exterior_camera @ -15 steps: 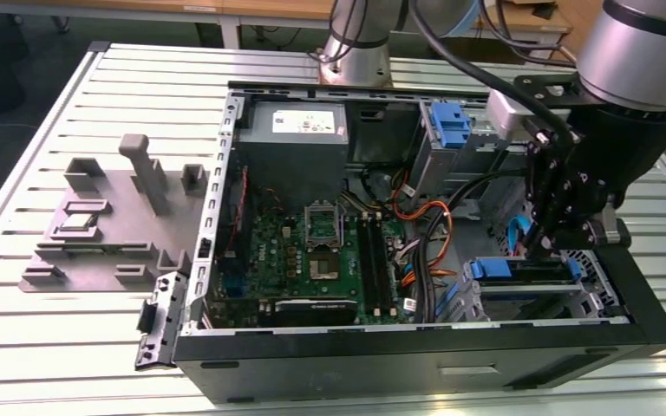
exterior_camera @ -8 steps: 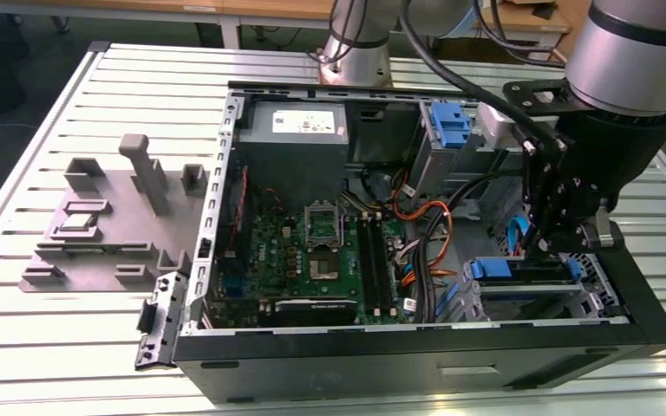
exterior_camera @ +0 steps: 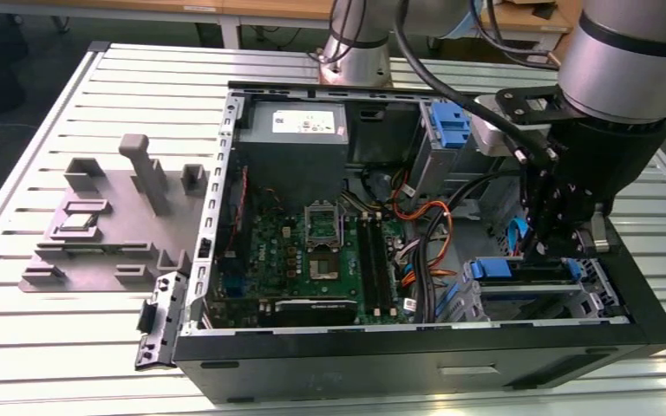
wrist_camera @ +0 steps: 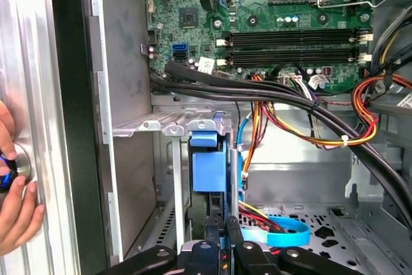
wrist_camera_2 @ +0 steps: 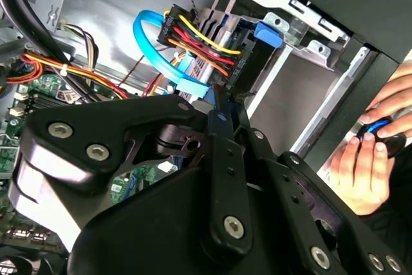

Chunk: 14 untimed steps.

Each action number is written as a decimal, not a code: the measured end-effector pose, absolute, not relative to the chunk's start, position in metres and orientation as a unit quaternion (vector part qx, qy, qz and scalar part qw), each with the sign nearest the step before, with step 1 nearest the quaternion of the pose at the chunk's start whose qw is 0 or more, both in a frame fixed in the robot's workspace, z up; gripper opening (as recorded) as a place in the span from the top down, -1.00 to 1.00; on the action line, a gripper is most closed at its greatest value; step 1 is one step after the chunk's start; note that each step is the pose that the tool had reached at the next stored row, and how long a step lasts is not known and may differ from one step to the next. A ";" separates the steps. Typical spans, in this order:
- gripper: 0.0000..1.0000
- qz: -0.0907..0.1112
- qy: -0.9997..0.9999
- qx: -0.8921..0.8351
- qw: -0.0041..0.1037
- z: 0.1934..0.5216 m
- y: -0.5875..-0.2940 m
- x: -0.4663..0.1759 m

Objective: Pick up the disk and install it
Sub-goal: 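Insert the second disk wire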

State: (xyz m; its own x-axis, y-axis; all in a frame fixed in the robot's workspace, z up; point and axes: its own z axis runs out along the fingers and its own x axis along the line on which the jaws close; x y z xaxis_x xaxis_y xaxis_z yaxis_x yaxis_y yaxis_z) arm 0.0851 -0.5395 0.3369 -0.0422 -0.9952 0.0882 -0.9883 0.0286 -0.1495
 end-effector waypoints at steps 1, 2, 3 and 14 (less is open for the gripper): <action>0.68 -0.083 0.717 -0.692 0.023 0.337 -0.540 0.085; 0.68 -0.080 0.717 -0.691 0.025 0.337 -0.541 0.085; 0.68 -0.079 0.718 -0.691 0.027 0.337 -0.542 0.085; 0.68 -0.073 0.718 -0.691 0.033 0.337 -0.545 0.085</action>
